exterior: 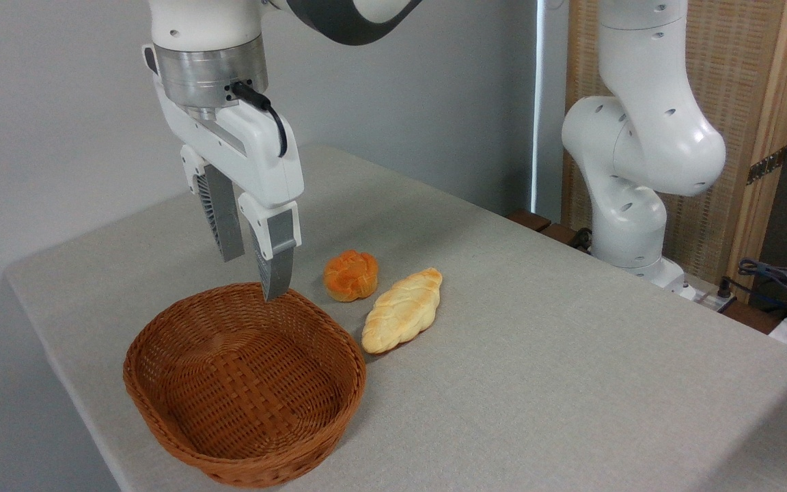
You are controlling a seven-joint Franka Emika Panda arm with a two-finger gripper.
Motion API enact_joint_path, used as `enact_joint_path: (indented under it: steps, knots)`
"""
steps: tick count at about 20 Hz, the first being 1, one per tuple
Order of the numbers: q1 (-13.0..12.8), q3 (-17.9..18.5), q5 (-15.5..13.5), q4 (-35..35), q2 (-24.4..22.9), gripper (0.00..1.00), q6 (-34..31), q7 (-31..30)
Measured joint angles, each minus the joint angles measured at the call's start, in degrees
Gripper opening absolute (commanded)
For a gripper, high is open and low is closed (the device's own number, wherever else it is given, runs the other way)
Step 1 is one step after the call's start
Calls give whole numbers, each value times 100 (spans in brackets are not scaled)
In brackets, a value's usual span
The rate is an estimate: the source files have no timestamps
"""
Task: Put bread into the basket
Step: 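Move the open gripper down toward the small round orange bun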
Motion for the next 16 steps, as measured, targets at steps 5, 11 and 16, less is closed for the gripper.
enact_joint_path:
  steps: [5, 11, 16]
  knots:
    - [6, 100, 0, 4, -28, 100, 0, 0]
    - [6, 120, 0, 4, -89, 100, 0, 0]
    - [6, 120, -3, 4, -113, 100, -74, 0]
